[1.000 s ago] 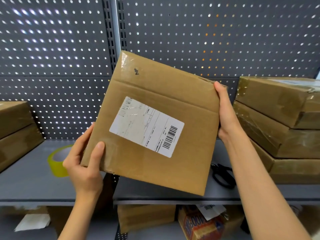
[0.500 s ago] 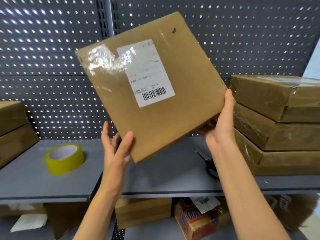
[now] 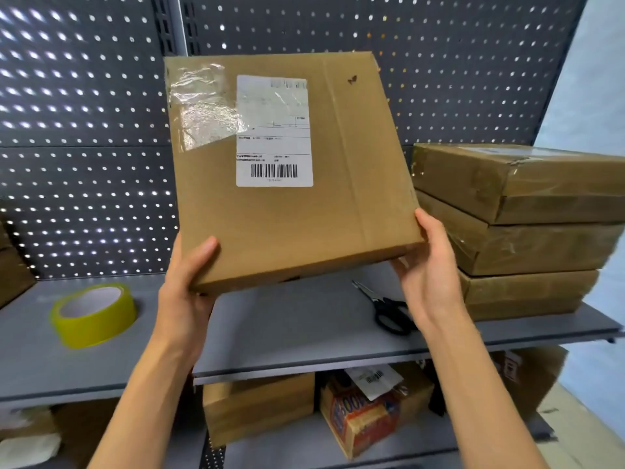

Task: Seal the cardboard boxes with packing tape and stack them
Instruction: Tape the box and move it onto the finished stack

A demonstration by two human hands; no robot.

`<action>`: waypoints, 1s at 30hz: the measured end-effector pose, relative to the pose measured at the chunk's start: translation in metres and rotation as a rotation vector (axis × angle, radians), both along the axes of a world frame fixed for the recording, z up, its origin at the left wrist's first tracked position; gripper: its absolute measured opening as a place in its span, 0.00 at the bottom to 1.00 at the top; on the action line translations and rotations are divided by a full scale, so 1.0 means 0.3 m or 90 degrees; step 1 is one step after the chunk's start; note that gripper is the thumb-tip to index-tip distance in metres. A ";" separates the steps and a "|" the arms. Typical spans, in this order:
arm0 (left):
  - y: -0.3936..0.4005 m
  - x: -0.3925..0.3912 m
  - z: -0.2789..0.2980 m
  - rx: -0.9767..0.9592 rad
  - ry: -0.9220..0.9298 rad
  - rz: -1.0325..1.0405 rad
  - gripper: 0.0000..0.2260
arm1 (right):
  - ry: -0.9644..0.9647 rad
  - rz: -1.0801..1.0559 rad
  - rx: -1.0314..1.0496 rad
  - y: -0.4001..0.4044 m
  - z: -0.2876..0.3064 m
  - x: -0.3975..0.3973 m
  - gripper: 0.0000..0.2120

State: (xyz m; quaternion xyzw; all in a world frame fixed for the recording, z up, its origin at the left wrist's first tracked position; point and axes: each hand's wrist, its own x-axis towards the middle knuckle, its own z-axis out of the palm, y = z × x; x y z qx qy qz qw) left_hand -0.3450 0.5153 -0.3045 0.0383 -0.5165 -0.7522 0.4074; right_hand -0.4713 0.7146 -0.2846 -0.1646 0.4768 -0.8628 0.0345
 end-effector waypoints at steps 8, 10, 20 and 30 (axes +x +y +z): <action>-0.011 -0.050 0.041 -0.067 0.014 -0.028 0.28 | 0.069 -0.051 0.031 0.052 0.037 0.012 0.15; 0.007 -0.065 0.059 -0.079 0.027 -0.006 0.21 | 0.086 -0.057 0.030 0.070 0.054 0.009 0.19; 0.171 -0.143 0.232 -0.161 0.133 0.052 0.31 | 0.229 -0.089 0.065 0.194 0.181 -0.122 0.37; 0.488 -0.320 0.418 -0.180 0.144 0.112 0.31 | 0.316 -0.078 0.089 0.439 0.389 -0.357 0.32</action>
